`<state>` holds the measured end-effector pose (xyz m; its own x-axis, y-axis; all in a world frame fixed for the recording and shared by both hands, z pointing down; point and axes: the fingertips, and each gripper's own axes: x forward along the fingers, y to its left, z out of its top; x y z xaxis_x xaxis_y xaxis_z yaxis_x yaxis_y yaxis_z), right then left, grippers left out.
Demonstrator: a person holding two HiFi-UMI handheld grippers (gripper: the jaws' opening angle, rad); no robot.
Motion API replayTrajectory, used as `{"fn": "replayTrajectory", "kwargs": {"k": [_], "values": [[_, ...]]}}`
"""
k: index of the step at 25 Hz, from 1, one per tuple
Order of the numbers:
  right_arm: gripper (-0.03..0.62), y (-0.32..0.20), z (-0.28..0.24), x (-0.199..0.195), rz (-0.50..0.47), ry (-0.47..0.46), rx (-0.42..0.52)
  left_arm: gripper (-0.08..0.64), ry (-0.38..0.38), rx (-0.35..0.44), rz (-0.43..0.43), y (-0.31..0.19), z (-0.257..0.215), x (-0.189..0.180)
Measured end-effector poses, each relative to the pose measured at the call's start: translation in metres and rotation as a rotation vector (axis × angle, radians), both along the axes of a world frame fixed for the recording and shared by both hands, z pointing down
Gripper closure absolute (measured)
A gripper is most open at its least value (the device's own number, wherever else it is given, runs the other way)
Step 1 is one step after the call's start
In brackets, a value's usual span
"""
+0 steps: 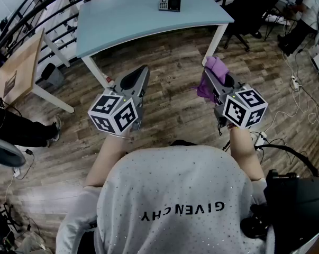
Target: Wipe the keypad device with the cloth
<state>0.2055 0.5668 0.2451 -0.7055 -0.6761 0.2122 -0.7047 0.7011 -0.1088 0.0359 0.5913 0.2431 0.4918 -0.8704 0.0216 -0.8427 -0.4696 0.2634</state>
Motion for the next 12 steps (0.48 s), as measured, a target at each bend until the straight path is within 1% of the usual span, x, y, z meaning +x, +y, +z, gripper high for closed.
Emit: {"fn": "replayTrajectory", "kwargs": {"k": [5,12], "values": [[0.549,-0.013,-0.01,-0.016,-0.014,-0.004,-0.011,0.56,0.009,-0.003,-0.006,-0.011,-0.012,-0.013],[0.548,-0.072,-0.014,-0.01,-0.012,-0.134,-0.044,0.56,0.03,-0.012,-0.033,-0.057,-0.01,-0.008]]}}
